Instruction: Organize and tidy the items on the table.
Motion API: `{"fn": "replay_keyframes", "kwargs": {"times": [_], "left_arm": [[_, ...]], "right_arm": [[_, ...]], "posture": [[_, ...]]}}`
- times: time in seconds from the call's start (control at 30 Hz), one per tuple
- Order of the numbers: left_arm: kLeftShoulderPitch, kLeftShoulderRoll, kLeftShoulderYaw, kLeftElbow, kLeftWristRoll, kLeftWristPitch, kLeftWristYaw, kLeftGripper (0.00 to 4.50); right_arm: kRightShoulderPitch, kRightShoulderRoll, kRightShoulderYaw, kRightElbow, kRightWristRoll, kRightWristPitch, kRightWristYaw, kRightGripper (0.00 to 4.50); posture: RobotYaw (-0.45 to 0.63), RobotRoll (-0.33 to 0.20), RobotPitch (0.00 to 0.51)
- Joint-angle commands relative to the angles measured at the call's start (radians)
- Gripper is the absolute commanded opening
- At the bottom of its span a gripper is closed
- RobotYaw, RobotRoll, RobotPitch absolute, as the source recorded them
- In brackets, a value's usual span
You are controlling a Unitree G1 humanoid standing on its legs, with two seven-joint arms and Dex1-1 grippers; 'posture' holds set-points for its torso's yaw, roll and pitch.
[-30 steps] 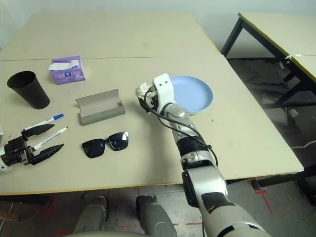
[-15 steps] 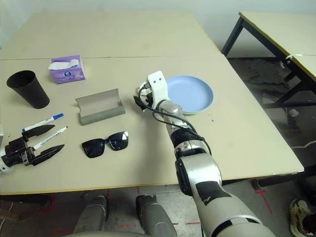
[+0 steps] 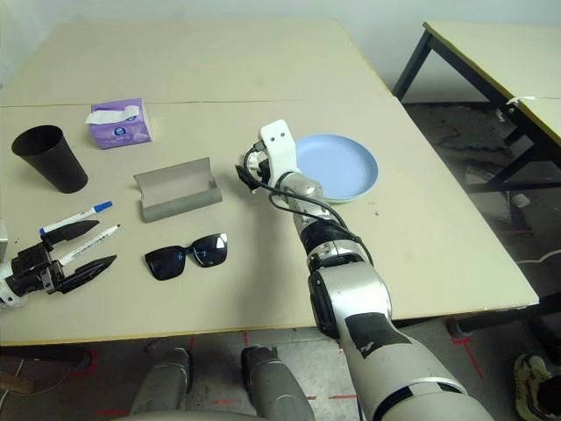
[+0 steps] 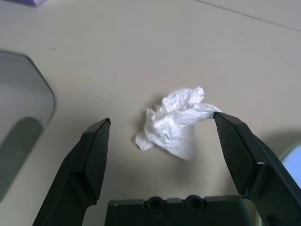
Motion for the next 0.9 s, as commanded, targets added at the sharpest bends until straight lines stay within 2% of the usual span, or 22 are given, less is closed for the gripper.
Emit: {"fn": "replay_keyframes", "kwargs": {"times": [0.03,0.9], "left_arm": [[0.012,-0.007,0.0,-0.009,0.005,-0.012,-0.001,4.5],[0.025,-0.015,-0.003,-0.019,0.009,-0.014,0.015,4.5]], "right_arm": [[-0.015,-0.006,0.009,0.027,-0.022,0.027,-0.012,4.47],[-0.046,0.035,-0.04,0.061,0.006,0.032,-0.011,4.47]], "posture": [[0.06,0.0,0.138],[0.07,0.0,0.142]]}}
